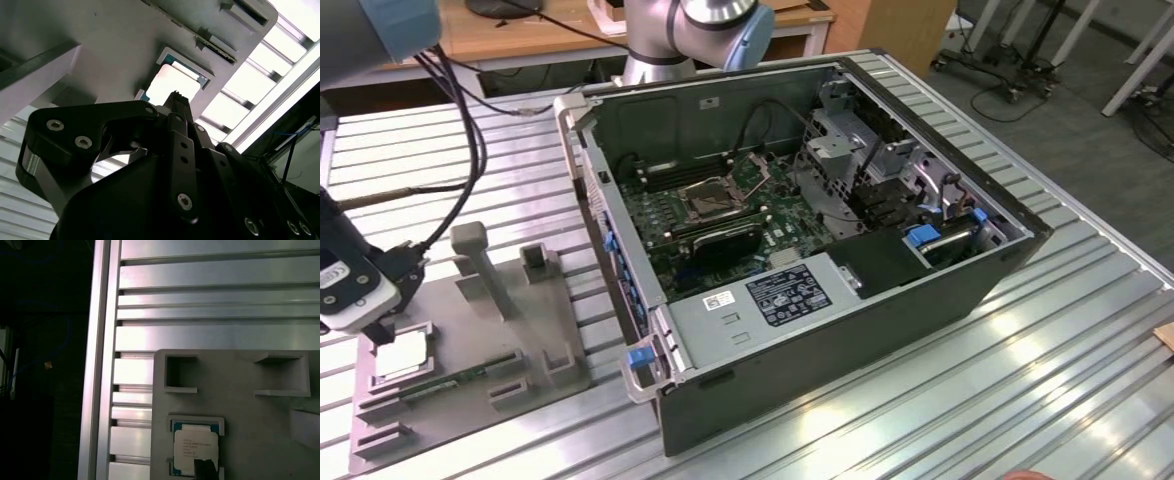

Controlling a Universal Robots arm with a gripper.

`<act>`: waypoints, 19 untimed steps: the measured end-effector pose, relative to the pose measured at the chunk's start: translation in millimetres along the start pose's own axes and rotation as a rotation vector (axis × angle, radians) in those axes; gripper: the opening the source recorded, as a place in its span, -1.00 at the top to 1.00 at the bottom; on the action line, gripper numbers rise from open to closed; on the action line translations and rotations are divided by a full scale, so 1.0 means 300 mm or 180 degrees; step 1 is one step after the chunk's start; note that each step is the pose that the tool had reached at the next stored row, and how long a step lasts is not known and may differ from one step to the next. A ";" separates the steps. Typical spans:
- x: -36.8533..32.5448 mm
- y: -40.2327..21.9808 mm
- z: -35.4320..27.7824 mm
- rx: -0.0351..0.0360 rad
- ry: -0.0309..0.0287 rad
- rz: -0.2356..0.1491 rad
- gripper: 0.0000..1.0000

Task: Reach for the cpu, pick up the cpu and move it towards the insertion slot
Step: 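Reach for the cpu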

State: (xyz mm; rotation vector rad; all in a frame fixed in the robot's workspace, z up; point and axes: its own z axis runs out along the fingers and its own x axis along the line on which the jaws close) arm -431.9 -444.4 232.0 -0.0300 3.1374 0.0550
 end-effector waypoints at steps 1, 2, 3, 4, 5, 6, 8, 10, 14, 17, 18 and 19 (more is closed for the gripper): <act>0.001 -0.001 0.006 0.0000 -0.0001 0.0000 0.80; 0.002 -0.001 0.012 0.0000 0.0000 0.0000 0.80; 0.003 -0.002 0.016 0.0000 0.0000 0.0000 0.80; 0.003 -0.003 0.019 0.0000 0.0000 -0.0001 0.80; 0.005 -0.003 0.023 0.0000 0.0001 0.0000 0.80; 0.006 -0.003 0.026 0.0000 0.0000 0.0000 0.80; 0.009 -0.004 0.035 0.0000 0.0000 0.0000 0.80; 0.010 -0.005 0.046 0.0000 0.0000 0.0000 0.80; 0.013 -0.006 0.055 0.0000 0.0000 0.0000 0.80; 0.013 -0.006 0.055 0.0000 0.0000 0.0000 0.80; 0.013 -0.006 0.055 0.0000 -0.0001 0.0000 0.80; 0.013 -0.006 0.057 0.0000 -0.0005 0.0000 0.80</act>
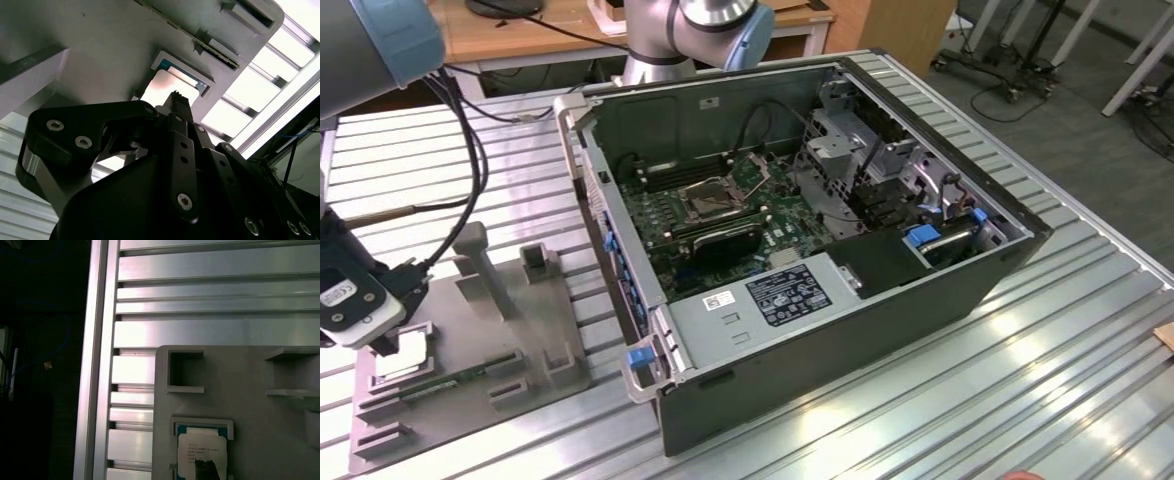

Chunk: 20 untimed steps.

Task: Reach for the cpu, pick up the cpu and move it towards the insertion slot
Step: 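Reach for the cpu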

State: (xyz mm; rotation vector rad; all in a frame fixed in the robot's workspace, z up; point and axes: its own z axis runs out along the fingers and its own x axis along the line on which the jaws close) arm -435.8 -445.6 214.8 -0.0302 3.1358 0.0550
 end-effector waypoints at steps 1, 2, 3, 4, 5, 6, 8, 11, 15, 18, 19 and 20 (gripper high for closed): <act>0.001 0.000 0.002 0.0000 -0.0008 0.0000 0.80; 0.002 0.000 0.005 0.0001 -0.0017 0.0000 0.80; 0.002 -0.001 0.008 0.0001 -0.0025 -0.0001 0.80; 0.003 -0.001 0.010 0.0000 -0.0029 -0.0001 0.80; 0.003 -0.001 0.010 0.0001 -0.0029 -0.0001 0.80; 0.003 -0.001 0.010 0.0001 -0.0029 -0.0001 0.80; 0.003 -0.001 0.011 0.0001 -0.0029 -0.0001 0.80; 0.003 -0.001 0.011 0.0001 -0.0029 -0.0001 0.80; 0.003 -0.001 0.011 0.0001 -0.0029 -0.0001 0.80; 0.003 -0.001 0.011 0.0001 -0.0029 -0.0001 0.77; 0.003 -0.001 0.011 0.0001 -0.0029 -0.0001 0.77; 0.003 -0.001 0.011 0.0001 -0.0029 -0.0001 0.66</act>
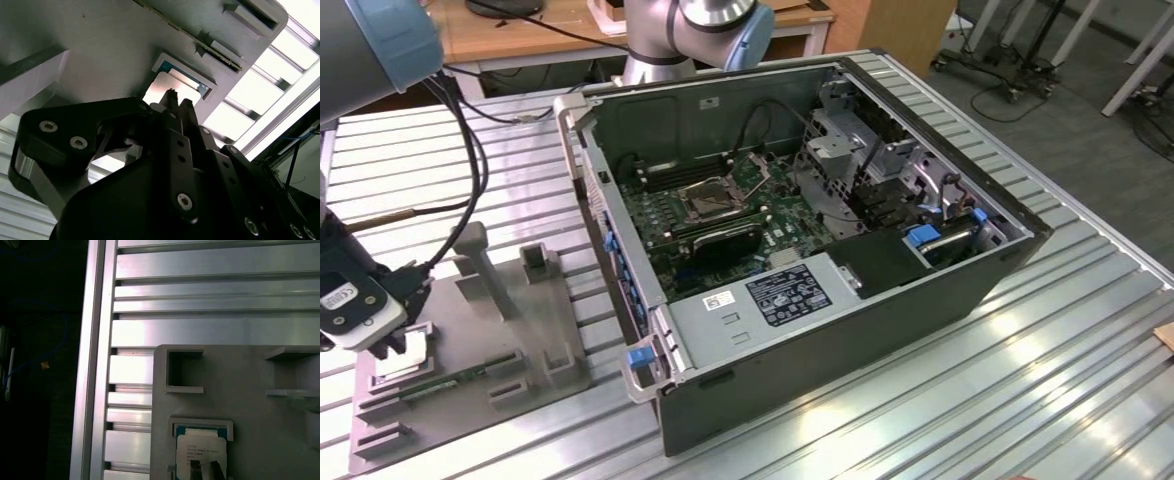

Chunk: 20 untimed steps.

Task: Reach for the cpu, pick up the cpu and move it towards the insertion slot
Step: 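Reach for the cpu, then pick up the cpu and move it towards the insertion slot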

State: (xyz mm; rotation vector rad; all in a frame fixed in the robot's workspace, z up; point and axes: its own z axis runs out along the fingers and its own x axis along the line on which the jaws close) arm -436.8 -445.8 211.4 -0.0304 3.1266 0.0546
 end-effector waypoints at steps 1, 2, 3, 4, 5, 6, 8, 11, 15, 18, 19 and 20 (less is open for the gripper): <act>0.000 0.000 0.000 0.0000 0.0000 0.0000 0.53; 0.000 0.000 0.000 0.0000 0.0000 0.0000 0.41; 0.000 0.000 0.000 0.0000 0.0000 0.0000 0.41; 0.000 0.000 0.000 0.0000 0.0000 0.0000 0.29; 0.000 0.000 0.000 0.0000 0.0000 0.0000 0.18; 0.000 0.000 0.000 0.0000 0.0000 0.0000 0.18; 0.000 0.000 0.001 0.0000 0.0000 0.0000 -0.05; 0.000 0.000 0.001 0.0000 0.0000 0.0000 -0.17; 0.000 0.000 0.001 0.0000 0.0000 0.0000 -0.29; 0.000 0.000 0.001 0.0000 0.0000 0.0000 -0.29; 0.000 0.000 0.001 0.0000 0.0000 0.0000 -0.29; 0.000 0.000 0.001 0.0000 0.0000 0.0000 -0.29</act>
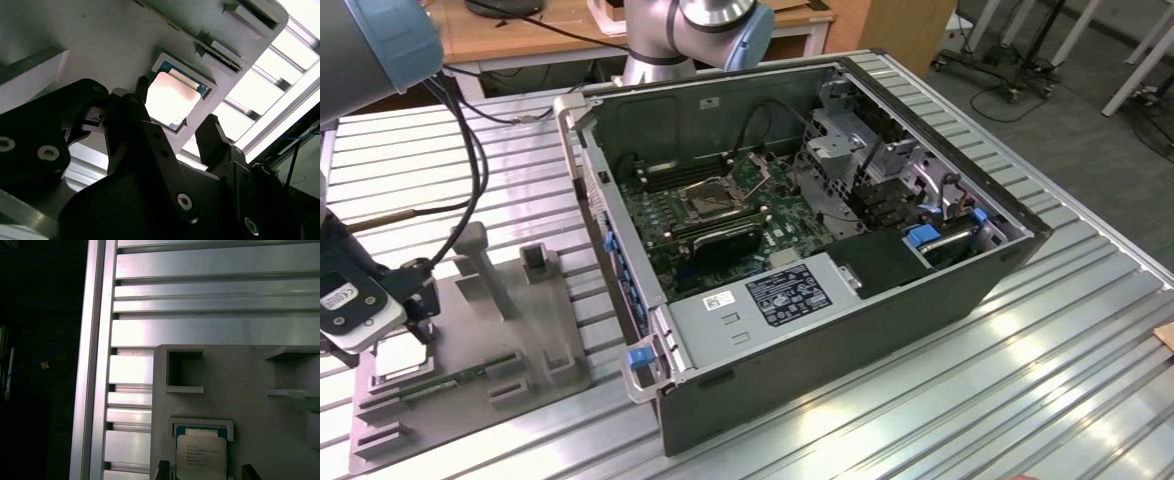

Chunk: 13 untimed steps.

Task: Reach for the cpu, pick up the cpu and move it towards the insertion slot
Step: 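Pick up the cpu and move it towards the insertion slot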

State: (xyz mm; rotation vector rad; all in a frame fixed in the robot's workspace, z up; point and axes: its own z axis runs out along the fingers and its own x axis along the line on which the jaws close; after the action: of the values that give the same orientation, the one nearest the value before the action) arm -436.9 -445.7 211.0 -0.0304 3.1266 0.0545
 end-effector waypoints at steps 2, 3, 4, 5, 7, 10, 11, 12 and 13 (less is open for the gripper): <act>0.000 0.000 0.003 -0.0001 -0.0001 0.0000 -0.29; 0.000 0.000 0.005 -0.0001 -0.0002 0.0000 -0.29; 0.000 0.000 0.009 0.0000 -0.0001 0.0000 -0.29; 0.000 0.000 0.013 0.0000 -0.0002 0.0000 -0.29; 0.000 -0.001 0.020 0.0000 -0.0003 0.0000 -0.29; 0.000 -0.001 0.032 0.0000 -0.0005 0.0000 -0.29; 0.000 -0.001 0.036 0.0000 -0.0005 0.0000 -0.29; 0.001 -0.001 0.040 0.0000 -0.0005 0.0000 -0.29; 0.001 -0.001 0.044 0.0000 -0.0006 0.0000 -0.29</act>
State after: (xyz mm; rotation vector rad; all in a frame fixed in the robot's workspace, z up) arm -436.9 -445.7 197.8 -0.0304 3.1248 0.0544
